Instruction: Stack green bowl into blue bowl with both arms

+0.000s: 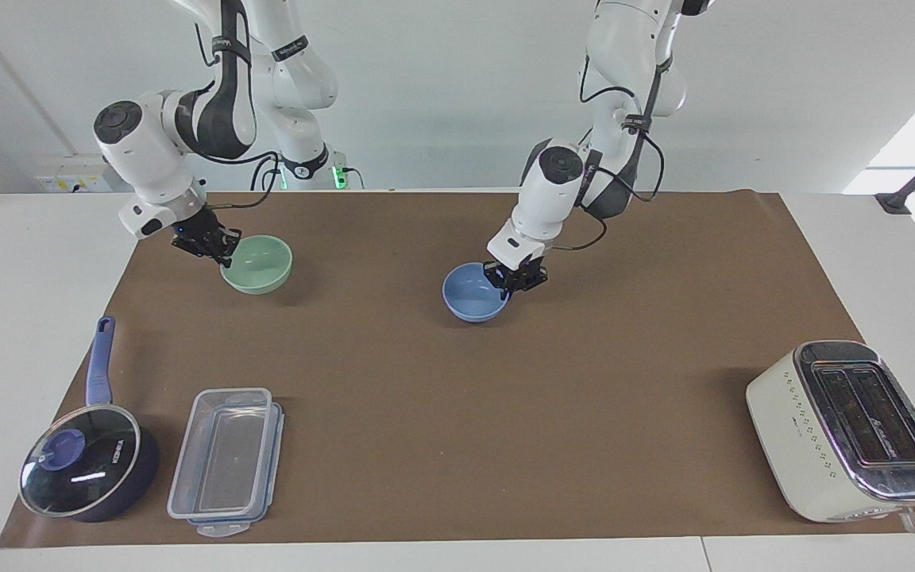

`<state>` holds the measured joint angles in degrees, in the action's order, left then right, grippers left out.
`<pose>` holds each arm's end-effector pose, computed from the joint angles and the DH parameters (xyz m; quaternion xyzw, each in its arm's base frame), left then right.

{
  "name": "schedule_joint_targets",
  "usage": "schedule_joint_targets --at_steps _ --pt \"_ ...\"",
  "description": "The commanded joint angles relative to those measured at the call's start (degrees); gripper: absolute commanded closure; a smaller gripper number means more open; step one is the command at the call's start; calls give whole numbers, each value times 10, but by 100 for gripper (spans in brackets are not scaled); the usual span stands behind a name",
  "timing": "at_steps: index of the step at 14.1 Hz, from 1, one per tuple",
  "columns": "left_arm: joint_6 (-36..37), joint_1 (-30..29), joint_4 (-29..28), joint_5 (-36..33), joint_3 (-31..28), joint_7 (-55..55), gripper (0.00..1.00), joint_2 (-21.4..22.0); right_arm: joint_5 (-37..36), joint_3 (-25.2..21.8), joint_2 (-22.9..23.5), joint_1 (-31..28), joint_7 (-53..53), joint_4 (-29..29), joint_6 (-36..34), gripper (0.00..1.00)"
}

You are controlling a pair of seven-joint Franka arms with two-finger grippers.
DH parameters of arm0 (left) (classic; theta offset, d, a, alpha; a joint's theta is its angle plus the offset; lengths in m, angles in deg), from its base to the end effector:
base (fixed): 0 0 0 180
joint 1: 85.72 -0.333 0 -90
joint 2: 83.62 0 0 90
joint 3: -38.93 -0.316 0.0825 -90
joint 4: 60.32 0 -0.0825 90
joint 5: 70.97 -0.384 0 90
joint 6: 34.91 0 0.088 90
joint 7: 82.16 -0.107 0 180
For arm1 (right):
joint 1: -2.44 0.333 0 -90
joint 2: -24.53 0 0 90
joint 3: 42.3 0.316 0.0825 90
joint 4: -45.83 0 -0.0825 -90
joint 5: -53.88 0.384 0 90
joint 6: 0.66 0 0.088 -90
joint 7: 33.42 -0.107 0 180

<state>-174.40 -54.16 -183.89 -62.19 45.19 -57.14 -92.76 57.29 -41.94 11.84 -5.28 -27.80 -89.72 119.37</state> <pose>0.4504 -0.3490 0.3367 0.9948 -0.0549 0.0182 0.0834 0.4576 -0.0562 0.4092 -0.9989 0.0308 0.0217 0.0273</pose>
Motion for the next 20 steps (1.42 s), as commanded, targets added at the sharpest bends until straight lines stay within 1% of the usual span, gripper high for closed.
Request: schedule_joint_targets --at_steps 1,2,3,5,7,8,9,10,11,13,15,16,17,18,19,20 --pt "-13 11 -23 12 -11 -10 60 19 6 3 -21 60 -87 20 -25 100" --pt "-10 9 -20 12 -11 -4 1 19 6 3 -21 85 -112 27 -29 100" --pt "0 7 -15 12 -11 -1 0 19 6 3 -21 103 -134 31 -35 100" --pt "66 -7 16 12 -14 -4 0 26 7 3 -21 141 -181 34 -36 100" --pt "167 -68 87 11 -13 -17 0 25 15 3 -21 186 -201 35 -27 100" --pt "208 -95 121 11 -14 -31 0 22 34 3 -20 206 -208 34 -18 100" --pt "245 -120 150 11 -14 -44 0 21 50 3 -16 218 -208 34 -9 100" --pt "271 -144 166 7 -15 -54 0 22 60 3 -9 231 -208 34 -1 100" --pt "291 -172 173 3 -16 -69 0 29 76 3 2 253 -209 35 15 100" --pt "333 -237 184 -9 -16 -137 0 50 109 3 29 277 -212 45 48 100" --pt "368 -297 185 -14 -16 -220 0 75 116 3 68 300 -218 84 50 100" --pt "392 -315 188 -23 -17 -249 0 86 116 3 89 315 -234 112 49 100" --pt "421 -327 204 -49 -16 -271 0 96 115 3 120 329 -259 139 47 100" --pt "462 -330 233 -67 -16 -281 0 97 116 3 143 353 -286 156 52 100" --pt "511 -329 274 -79 -16 -281 0 91 115 3 155 368 -310 158 70 100" --pt "553 -329 303 -91 -16 -283 0 88 115 3 157 372 -321 158 92 100"
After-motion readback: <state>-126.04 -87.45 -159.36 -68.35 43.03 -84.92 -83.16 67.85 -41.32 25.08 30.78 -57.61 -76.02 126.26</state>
